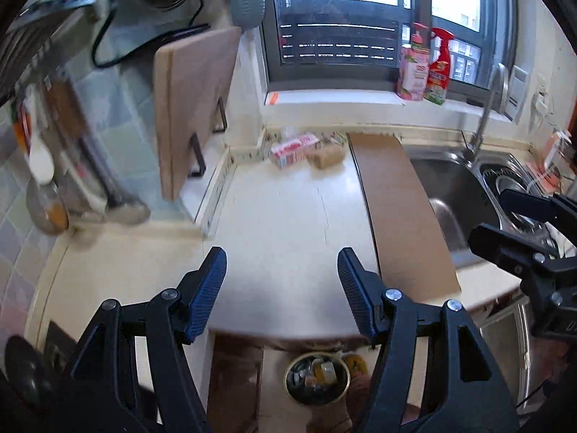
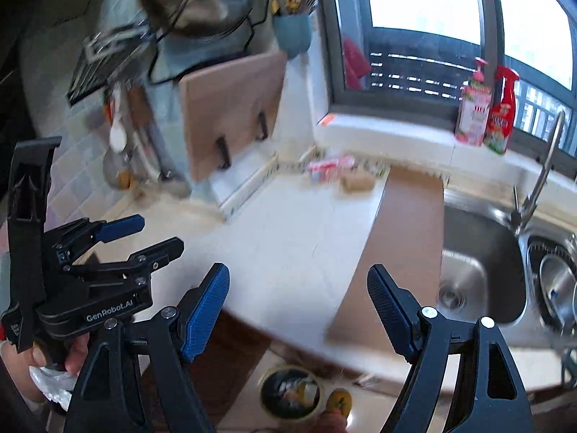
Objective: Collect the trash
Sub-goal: 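Raise both open tools back toward the strawberry carton and loofah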
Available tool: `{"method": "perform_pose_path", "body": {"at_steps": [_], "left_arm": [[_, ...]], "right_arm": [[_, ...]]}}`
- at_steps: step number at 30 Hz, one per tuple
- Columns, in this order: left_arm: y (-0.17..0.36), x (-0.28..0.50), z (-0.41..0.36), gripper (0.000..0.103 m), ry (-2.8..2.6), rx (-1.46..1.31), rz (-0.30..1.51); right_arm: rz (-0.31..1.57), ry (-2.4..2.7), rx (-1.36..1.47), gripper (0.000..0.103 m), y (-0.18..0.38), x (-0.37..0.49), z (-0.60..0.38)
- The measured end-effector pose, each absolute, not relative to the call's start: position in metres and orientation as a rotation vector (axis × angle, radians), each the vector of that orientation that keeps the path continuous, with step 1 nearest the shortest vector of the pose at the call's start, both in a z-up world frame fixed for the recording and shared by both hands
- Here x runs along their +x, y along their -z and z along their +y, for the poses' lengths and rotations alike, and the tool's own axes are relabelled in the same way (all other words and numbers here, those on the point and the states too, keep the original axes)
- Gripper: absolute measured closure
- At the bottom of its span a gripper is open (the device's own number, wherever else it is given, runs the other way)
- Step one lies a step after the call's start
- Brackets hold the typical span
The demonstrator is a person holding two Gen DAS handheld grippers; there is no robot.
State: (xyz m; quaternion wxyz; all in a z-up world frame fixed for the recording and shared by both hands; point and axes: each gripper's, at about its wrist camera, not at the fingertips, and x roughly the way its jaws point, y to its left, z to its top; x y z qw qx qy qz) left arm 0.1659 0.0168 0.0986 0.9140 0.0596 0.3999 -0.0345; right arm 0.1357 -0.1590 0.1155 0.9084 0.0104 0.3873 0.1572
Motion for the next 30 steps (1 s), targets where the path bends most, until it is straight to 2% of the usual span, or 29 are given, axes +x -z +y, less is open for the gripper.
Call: {"method": "perform_pose_path", "body": {"at_steps": [5,11,14,20,24,30], "left_arm": [[-0.102,0.256,-0.005,0.042,0.073,0.179,0.843],[-0.070,0.372,-0.031,0.042,0.095,0.206,0.938],[-0.047,0.427,-0.046,0.041,0.101,0.275,0.951],[0.013,0.521,-0.051,0.041,0.097,0.327,1.019],[0.047,0.570,-0.039,0.042,0.069,0.279,1.071],[0.077,0.601,-0.028,0.042,0.042,0.236,1.106]], "right_arm": [[0.837,-0.357,0.074,0.023,-0.127,0.245,-0.180],[0.931,-0.373,0.163,0.023,-0.091,0.392,-0.209],[1.004,-0.371,0.223,0.024,-0.057,0.466,-0.223],[1.170,-0.349,0.363,0.036,0.041,0.572,-0.243],[1.246,-0.332,0.472,0.041,0.096,0.612,-0.245],[1.319,-0.285,0.535,0.041,0.155,0.645,-0.234]]}}
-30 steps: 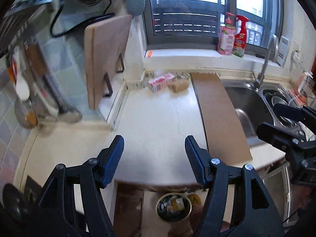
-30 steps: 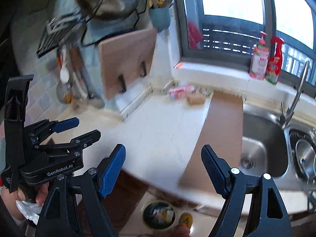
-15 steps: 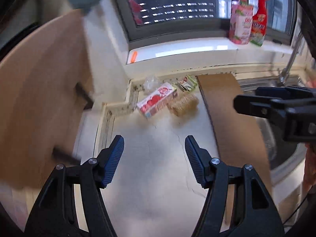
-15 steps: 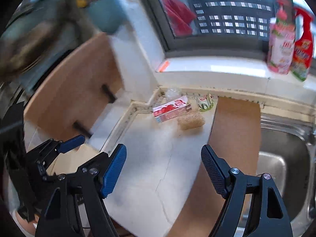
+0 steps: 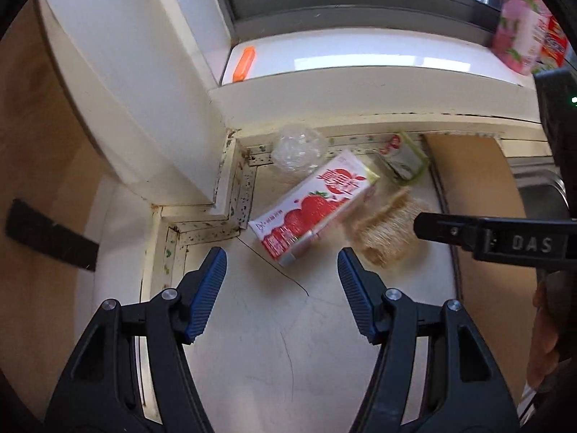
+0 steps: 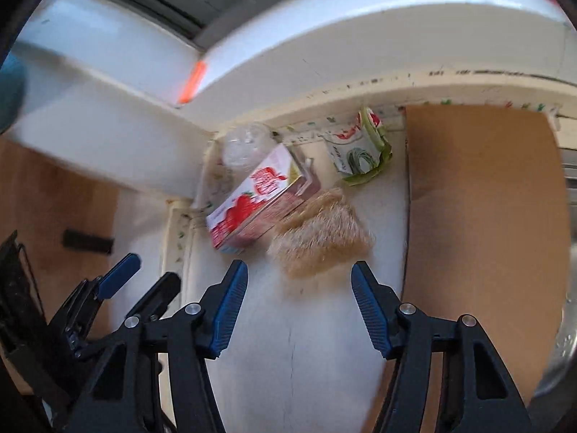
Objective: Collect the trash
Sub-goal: 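Raise both open tools back toward the strawberry carton and loofah, then grasp the strawberry milk carton with the left tool while the right tool grasps the loofah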
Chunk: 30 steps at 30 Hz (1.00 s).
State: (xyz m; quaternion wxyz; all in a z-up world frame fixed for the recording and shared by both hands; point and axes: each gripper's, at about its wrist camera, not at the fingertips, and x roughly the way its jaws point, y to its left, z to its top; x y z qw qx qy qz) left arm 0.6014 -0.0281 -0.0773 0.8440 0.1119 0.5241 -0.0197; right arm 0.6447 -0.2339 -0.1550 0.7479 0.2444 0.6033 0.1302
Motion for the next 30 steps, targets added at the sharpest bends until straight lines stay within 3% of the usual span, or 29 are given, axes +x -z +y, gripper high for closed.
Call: {"method": "perform_pose_path", "body": {"at_steps": [8,9,10,15,30], "left_arm": [[0.097,0.613,-0.026,0.041,0.046,0.266,1.120],[0.098,0.613,-0.026,0.042,0.050,0.265,1.121],[0.099,0.615,-0.025,0.041,0.055,0.264,1.124],[0.110,0.626,-0.026,0.041,0.110,0.257,1.173],[0.154,0.681,-0.056,0.042,0.195,0.345,1.286]], "right_arm": [[1.398,-0.214,0.593,0.041,0.203,0.672,-0.213],[1.404,-0.208,0.585,0.044,0.208,0.674,-0.210],[1.409,-0.204,0.577,0.056,0.212,0.675,-0.206],[1.354,-0.223,0.554,0.064,0.208,0.676,-0.205],[1.283,-0.292,0.568,0.066,0.184,0.666,-0.262]]}}
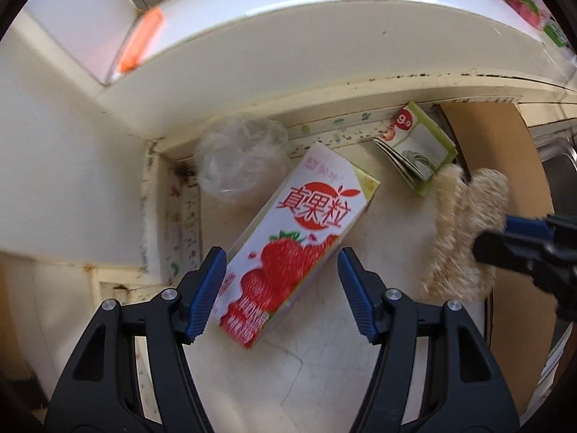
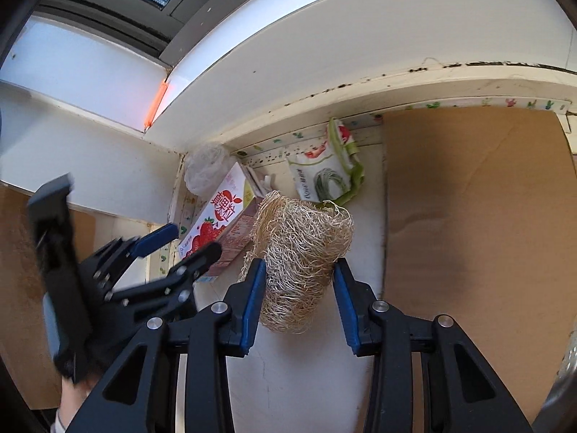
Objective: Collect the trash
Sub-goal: 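Grasp the strawberry milk carton with the left tool while the right tool grasps the loofah, then carry carton and loofah down over the floor bin with both tools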
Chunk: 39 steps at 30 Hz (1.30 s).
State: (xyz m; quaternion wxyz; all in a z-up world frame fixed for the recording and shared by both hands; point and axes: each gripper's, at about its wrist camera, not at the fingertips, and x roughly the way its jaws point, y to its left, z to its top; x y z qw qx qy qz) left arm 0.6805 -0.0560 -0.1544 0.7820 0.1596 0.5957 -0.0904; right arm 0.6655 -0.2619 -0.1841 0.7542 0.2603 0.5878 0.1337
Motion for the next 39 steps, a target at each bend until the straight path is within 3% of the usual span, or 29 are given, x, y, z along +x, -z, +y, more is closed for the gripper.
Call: {"method": "perform_pose_path", "body": {"at_steps": [26,32,39], "left_arm": [[0.177,0.699,-0.089,0.036,0.207,0.541,1.303],[0.168,0.684,-0.099,0.044,0.189,0.522,1.278],[0.146,0.642,-0.101,0.045,0.138,0.467,1.260]], "right_arm": [[1.264,-0.349,0.538,0.066,0.185,0.663,-0.269],[1.255,-0.338,0.533,0.066,0.183,0.659,-0.269],[1.231,-0.339,0.528,0.066,0.167,0.639,-0.266]]}}
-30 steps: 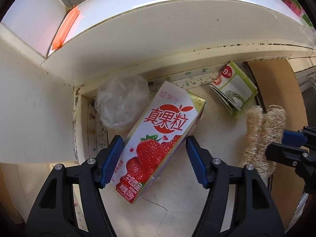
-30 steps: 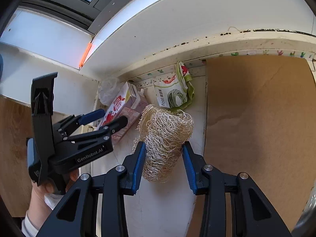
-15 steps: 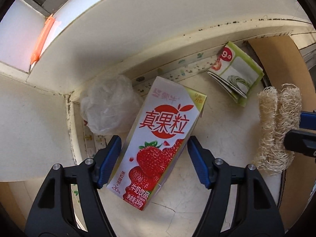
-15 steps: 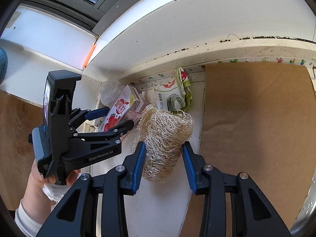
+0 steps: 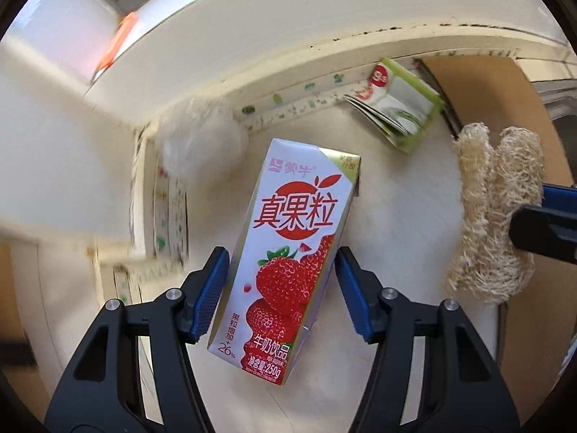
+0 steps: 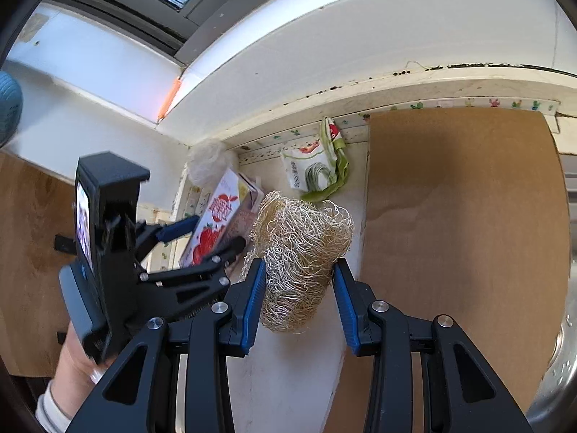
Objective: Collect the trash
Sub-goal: 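Carry carton and loofah down over the floor bin with both tools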
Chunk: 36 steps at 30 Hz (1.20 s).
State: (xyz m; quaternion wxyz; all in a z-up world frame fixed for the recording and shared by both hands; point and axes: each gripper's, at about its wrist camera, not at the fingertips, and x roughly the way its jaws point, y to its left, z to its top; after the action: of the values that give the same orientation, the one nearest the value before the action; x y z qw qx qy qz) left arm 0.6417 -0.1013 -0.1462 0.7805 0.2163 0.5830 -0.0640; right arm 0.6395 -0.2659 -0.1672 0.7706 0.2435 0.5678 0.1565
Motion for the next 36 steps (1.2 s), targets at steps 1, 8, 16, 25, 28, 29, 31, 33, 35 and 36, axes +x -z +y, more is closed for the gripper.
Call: {"method": "perform_pose_path", "body": {"at_steps": [1,8,16,25,28,29,31,33,35,36], "left_arm": [[0.140,0.634,-0.100,0.045,0.139,0.452,1.259],[0.091,0.565,-0.097,0.046,0.141,0.372,1.218],[0.066,0.456,-0.074,0.046,0.164,0.299,1.156],[0.033,0.305,-0.062,0.046,0.206,0.218,1.120],[0.025,0.255,-0.057,0.046,0.216,0.200,1.112],[0.023,0.239,-0.055,0.046,0.217,0.193,1.110],[0.021,0.207,-0.050,0.046,0.229,0.176,1.105],[0.021,0.178,-0.046,0.046,0.222,0.165,1.102],[0.025,0.150,-0.040,0.046,0.212,0.151,1.101],[0.028,0.133,-0.036,0.046,0.204,0.131,1.108]], "right_arm": [[1.228,-0.340,0.524,0.066,0.164,0.635,-0.265],[1.195,-0.344,0.478,0.066,0.132,0.583,-0.255],[1.146,-0.352,0.429,0.066,0.088,0.486,-0.234],[1.096,-0.378,0.380,0.066,0.046,0.340,-0.209],[1.095,-0.385,0.366,0.066,0.039,0.288,-0.199],[1.093,-0.387,0.359,0.066,0.037,0.269,-0.196],[1.089,-0.392,0.340,0.066,0.035,0.234,-0.189],[1.089,-0.397,0.321,0.066,0.035,0.201,-0.182],[1.095,-0.404,0.307,0.066,0.037,0.169,-0.176],[1.100,-0.406,0.298,0.066,0.040,0.153,-0.173]]}}
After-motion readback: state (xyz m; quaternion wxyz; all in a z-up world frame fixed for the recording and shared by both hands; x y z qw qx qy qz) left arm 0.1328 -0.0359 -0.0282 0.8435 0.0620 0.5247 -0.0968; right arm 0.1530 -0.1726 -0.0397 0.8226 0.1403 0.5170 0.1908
